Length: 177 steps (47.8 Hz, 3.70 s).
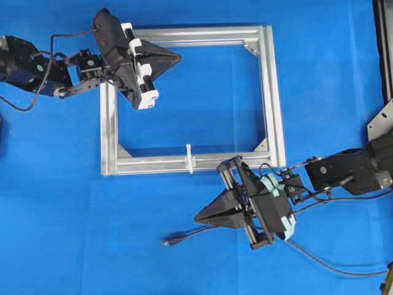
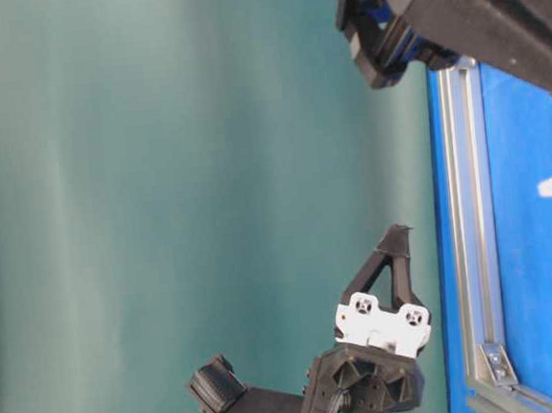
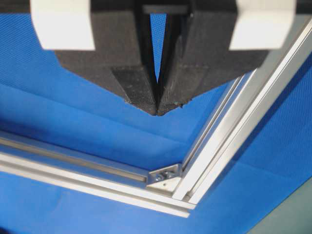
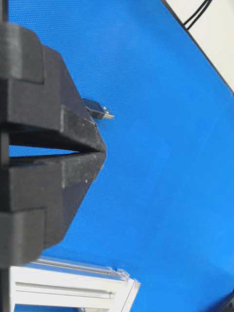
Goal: Insert the wire through the string loop located in the center.
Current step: 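Open the right gripper and move it over the black USB cable plug, then lower the right gripper and grasp the cable just behind the plug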
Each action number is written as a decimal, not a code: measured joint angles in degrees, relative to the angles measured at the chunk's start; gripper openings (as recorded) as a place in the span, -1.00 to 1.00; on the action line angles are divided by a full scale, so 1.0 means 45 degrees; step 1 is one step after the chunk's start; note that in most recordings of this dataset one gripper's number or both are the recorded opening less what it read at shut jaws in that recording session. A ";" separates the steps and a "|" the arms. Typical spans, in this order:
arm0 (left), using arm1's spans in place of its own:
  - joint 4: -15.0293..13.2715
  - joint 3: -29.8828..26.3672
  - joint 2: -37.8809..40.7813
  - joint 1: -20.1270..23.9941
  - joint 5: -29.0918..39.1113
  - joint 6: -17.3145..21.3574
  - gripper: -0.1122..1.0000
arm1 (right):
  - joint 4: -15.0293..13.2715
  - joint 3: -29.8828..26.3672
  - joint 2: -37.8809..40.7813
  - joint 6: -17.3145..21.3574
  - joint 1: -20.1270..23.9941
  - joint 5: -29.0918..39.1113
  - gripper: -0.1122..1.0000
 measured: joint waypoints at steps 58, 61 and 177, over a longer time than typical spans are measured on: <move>0.0234 0.0059 -0.0273 -0.0059 0.0039 0.0000 -0.80 | 0.0137 -0.0156 -0.0332 0.0762 0.0410 0.0527 0.75; 0.0234 0.0059 -0.0273 -0.0039 0.0039 0.0000 -0.80 | 0.0215 -0.0156 -0.0312 0.0762 0.0410 0.0566 0.79; 0.0234 0.0254 -0.0273 0.0000 0.0391 0.0000 -0.80 | 0.0879 -0.1250 0.2617 0.2344 0.0664 0.1094 -0.81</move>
